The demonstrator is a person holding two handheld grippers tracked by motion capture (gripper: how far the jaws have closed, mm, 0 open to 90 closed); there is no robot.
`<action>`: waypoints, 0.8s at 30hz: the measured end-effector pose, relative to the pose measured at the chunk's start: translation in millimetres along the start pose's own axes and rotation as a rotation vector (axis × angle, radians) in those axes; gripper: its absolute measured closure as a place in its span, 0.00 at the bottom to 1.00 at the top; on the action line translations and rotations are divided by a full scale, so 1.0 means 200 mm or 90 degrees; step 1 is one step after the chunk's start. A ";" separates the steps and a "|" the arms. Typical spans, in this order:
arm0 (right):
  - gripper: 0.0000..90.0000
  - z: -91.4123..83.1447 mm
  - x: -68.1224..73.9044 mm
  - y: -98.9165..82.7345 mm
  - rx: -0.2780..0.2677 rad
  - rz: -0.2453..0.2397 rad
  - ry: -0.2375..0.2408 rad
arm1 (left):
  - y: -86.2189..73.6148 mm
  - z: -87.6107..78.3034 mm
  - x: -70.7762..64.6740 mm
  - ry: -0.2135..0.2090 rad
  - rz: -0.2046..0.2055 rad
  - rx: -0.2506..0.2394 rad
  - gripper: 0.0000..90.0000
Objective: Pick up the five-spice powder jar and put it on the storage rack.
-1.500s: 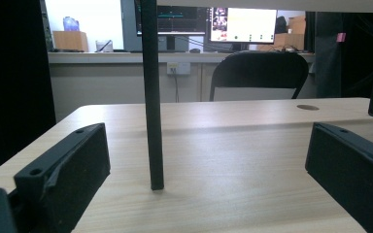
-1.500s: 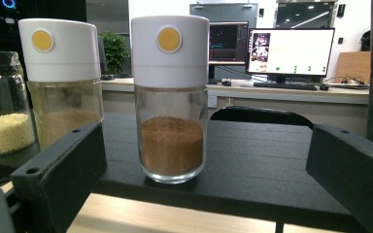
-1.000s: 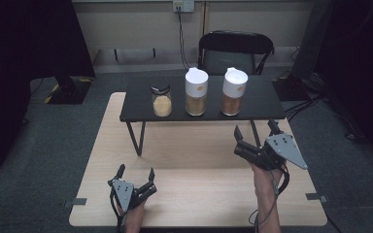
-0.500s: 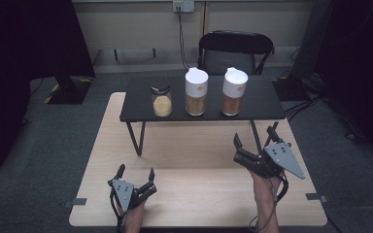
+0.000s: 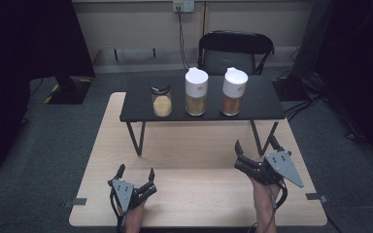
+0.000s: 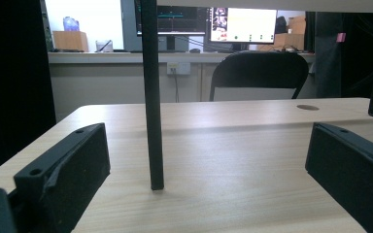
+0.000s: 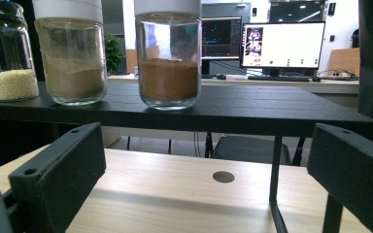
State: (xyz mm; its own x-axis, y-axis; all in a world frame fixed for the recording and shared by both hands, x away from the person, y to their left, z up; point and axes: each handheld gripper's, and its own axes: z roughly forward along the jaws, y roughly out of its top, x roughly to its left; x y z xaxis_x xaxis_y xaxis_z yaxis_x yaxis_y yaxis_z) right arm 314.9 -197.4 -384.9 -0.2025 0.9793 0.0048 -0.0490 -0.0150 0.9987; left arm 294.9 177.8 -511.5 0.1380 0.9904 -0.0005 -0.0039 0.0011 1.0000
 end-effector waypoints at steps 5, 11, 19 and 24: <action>0.00 -0.02 -0.01 -0.03 -0.001 0.003 -0.004 | 0.00 0.00 0.00 0.000 0.000 0.000 0.02; 0.00 -0.04 0.00 -0.08 0.004 -0.007 -0.013 | 0.00 0.00 0.00 0.000 0.000 0.000 0.02; 0.00 -0.06 0.01 -0.18 -0.007 -0.001 -0.011 | 0.00 0.00 0.00 0.000 0.000 0.000 0.02; 0.00 -0.07 0.03 -0.21 -0.009 -0.004 -0.006 | 0.00 0.00 0.00 0.000 0.000 0.000 0.02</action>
State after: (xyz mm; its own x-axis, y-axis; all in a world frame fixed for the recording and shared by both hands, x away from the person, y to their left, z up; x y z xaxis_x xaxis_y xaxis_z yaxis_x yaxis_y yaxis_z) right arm 303.1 -193.6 -428.4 -0.1927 0.9813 -0.0013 -0.0647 -0.0114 0.9978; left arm 294.9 177.8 -511.5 0.1381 0.9904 -0.0005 -0.0040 0.0010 1.0000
